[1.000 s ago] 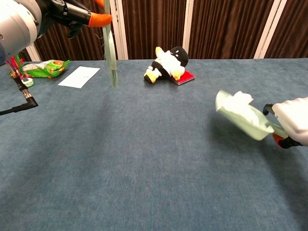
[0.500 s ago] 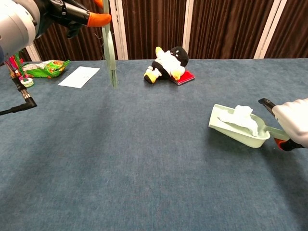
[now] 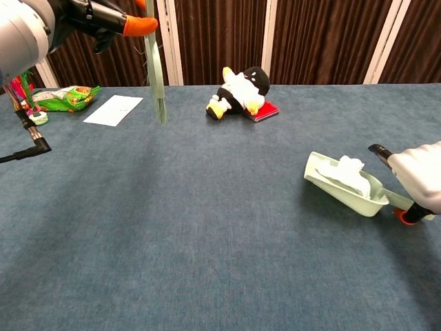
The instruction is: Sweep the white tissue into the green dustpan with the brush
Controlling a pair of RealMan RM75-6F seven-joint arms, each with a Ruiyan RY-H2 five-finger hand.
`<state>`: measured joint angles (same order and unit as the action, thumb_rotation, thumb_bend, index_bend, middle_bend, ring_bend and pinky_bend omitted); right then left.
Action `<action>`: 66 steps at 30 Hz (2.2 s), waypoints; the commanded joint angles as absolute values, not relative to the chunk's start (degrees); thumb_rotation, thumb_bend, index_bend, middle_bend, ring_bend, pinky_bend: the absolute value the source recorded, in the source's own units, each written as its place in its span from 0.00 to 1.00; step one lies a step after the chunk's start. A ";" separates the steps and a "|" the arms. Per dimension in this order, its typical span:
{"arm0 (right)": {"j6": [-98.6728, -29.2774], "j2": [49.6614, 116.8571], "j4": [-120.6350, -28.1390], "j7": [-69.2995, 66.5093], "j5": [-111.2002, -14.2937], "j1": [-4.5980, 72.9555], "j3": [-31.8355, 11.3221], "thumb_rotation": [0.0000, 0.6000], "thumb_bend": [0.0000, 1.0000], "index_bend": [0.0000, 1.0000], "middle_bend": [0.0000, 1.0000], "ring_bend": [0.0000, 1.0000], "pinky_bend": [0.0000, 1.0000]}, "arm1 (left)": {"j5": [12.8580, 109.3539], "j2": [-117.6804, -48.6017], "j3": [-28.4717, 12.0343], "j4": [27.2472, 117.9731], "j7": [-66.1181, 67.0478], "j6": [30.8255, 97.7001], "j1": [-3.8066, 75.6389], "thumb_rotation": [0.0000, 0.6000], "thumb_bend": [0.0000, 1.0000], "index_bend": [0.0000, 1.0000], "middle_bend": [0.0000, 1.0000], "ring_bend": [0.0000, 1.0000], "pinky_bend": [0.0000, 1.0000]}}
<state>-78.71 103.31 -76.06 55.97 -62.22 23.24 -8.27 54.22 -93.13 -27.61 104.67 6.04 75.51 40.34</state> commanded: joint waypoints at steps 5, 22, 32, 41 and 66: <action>-78.56 102.88 -77.20 56.52 -61.87 23.11 -8.17 1.00 0.21 0.00 0.37 0.30 0.38 | 54.17 -92.91 -27.72 104.96 6.06 75.68 40.23 1.00 0.47 0.79 1.00 0.85 0.82; -77.59 99.28 -85.61 60.19 -59.52 22.69 -6.76 1.00 0.17 0.00 0.00 0.00 0.04 | 54.43 -91.63 -27.55 106.72 6.30 76.12 39.55 1.00 0.47 0.79 1.00 0.85 0.82; -78.75 95.13 -91.14 58.99 -61.48 21.82 -5.15 1.00 0.17 0.00 0.00 0.00 0.04 | 51.03 -88.38 -24.08 108.18 14.39 77.38 37.84 1.00 0.41 0.72 0.99 0.73 0.74; -79.49 93.13 -94.09 58.48 -61.72 21.44 -4.85 1.00 0.17 0.00 0.00 0.00 0.04 | 40.08 -81.73 -20.13 112.29 23.63 72.38 36.87 1.00 0.07 0.46 0.55 0.37 0.40; -80.95 81.69 -99.70 44.92 -68.80 18.33 -2.92 1.00 0.17 0.00 0.00 0.00 0.00 | 67.40 -69.77 -7.22 108.49 10.32 73.66 24.67 1.00 0.00 0.00 0.00 0.00 0.00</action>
<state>-80.57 83.64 -98.83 47.38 -67.01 19.30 -3.70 61.75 -71.09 -10.26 110.77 11.11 70.06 27.60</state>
